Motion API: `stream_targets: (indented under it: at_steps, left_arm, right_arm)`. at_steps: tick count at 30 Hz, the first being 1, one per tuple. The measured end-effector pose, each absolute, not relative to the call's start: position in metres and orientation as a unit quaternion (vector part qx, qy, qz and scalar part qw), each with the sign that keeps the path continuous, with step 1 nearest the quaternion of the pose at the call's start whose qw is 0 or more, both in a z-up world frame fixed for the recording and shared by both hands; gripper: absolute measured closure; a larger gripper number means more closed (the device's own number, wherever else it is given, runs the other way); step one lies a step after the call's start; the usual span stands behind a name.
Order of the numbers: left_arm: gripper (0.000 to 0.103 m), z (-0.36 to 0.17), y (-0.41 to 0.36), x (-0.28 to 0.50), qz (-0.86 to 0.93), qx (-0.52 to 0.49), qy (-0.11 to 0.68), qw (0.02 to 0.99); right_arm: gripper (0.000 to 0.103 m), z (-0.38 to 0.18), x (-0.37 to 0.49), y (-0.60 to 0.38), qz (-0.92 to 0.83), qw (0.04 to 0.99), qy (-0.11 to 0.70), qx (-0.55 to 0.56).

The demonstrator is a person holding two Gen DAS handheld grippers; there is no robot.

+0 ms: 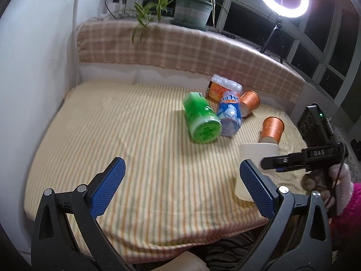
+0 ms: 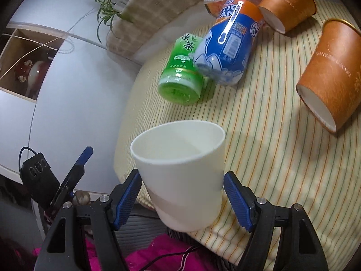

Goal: Flip cup upright
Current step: 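Lower the upright white cup onto the bedspread beside the green bottle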

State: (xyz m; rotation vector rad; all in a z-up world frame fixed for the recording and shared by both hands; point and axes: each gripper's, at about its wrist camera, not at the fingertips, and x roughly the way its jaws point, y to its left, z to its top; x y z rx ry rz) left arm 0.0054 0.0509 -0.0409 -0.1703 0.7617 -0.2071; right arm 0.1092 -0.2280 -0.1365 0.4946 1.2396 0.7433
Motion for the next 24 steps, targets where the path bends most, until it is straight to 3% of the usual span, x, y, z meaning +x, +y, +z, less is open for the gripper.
stream_targets:
  at_steps: [10,15,24]
  left_arm:
    - [0.0,-0.057,0.034,0.031,-0.152,-0.131,0.419,0.886]
    - [0.005,-0.071,0.028,0.057,-0.185,-0.192,0.459,0.847]
    - [0.006,-0.101,0.001,0.109,-0.216,-0.259,0.52,0.785]
  right_arm:
    - [0.02,-0.126,0.117,-0.227,0.327,0.747,0.534,0.223]
    - [0.019,-0.109,0.094,-0.245,0.31,0.787,0.49,0.212]
    - [0.017,-0.088,0.033,-0.283,0.233,0.857,0.422,0.183]
